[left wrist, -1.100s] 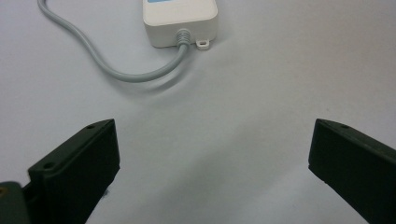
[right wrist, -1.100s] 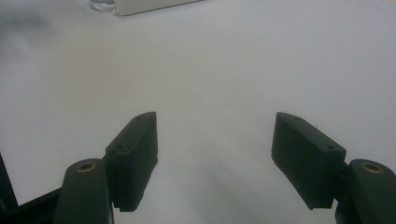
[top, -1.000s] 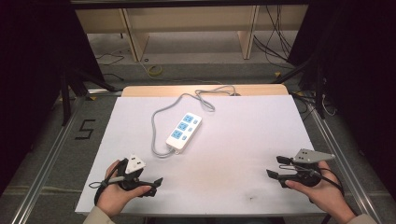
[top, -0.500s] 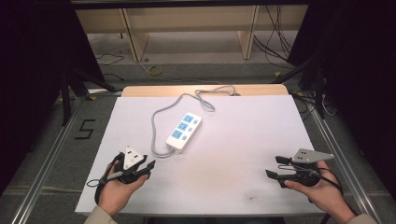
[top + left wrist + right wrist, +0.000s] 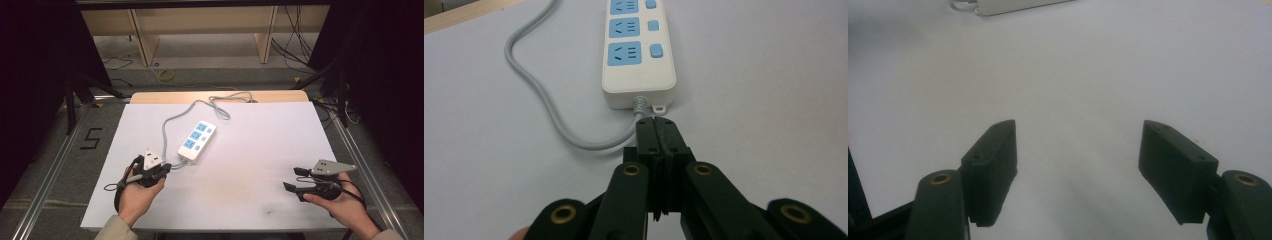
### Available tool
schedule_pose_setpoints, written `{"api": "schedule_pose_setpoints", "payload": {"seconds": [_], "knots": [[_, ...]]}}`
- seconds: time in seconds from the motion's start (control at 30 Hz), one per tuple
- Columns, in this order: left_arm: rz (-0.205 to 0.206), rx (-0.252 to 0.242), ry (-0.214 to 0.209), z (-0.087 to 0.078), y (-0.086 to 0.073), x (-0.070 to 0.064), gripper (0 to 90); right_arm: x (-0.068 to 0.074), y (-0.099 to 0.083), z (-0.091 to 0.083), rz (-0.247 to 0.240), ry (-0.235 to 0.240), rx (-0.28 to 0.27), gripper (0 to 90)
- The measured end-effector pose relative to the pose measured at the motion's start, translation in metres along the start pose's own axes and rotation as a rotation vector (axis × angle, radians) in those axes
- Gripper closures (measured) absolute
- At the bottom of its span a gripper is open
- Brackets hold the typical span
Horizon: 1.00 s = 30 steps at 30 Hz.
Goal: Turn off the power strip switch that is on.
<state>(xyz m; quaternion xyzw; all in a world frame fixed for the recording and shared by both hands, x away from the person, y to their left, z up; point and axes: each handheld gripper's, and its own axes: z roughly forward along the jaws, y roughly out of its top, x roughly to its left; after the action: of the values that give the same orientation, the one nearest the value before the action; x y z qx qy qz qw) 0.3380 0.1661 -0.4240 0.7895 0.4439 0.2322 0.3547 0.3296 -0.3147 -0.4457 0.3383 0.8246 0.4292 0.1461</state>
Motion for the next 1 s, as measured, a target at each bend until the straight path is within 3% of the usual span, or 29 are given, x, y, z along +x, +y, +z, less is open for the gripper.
{"api": "schedule_pose_setpoints", "payload": {"seconds": [0.3, 1.0], "knots": [[0.007, 0.025, -0.002, 0.019, 0.021, -0.003, 89.8, 0.000, 0.000, 0.000, 0.004, 0.000, -0.002, 32.0], [0.017, 0.046, -0.006, 0.042, 0.047, -0.004, 89.9, 0.000, 0.000, 0.000, 0.004, -0.003, -0.005, 32.0]]}}
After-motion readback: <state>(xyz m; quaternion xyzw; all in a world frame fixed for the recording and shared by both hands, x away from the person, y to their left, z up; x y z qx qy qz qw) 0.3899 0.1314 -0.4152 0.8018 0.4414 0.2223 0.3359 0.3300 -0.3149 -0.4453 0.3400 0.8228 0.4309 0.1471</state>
